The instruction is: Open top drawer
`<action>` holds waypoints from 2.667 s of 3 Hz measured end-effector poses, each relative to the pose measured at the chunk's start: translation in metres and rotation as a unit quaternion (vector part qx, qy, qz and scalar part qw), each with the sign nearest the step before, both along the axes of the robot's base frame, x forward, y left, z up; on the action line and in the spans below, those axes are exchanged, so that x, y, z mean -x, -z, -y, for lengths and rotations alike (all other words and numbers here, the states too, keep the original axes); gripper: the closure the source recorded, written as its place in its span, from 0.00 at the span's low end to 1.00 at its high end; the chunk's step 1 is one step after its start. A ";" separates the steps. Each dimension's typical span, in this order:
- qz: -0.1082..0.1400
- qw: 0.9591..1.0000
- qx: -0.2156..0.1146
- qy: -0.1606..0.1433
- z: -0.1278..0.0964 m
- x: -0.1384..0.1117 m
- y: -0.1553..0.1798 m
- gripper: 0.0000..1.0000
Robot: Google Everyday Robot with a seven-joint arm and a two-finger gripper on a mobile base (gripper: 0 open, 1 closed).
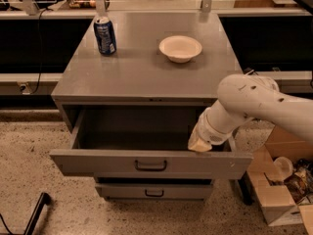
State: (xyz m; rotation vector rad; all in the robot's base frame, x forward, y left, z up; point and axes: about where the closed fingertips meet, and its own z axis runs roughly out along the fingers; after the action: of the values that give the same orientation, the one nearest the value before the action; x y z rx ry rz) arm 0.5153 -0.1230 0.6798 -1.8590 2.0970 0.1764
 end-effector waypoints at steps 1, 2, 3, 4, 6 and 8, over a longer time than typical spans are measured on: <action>-0.043 0.997 -0.043 -0.040 -0.006 0.045 -0.009 1.00; -0.068 0.992 -0.073 -0.080 -0.013 0.090 -0.026 1.00; -0.074 0.988 -0.090 -0.103 -0.020 0.123 -0.046 1.00; -0.042 0.987 -0.123 -0.098 -0.019 0.128 -0.070 1.00; 0.029 0.974 -0.217 -0.063 -0.009 0.120 -0.109 0.87; 0.030 0.974 -0.215 -0.066 -0.012 0.122 -0.111 0.40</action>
Offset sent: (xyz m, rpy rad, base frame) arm -0.1582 0.0238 0.0595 0.2277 0.1981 0.2816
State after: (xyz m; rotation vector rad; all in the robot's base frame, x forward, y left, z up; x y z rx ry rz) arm 0.3936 -0.1114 0.7910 -1.7102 1.7234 0.5505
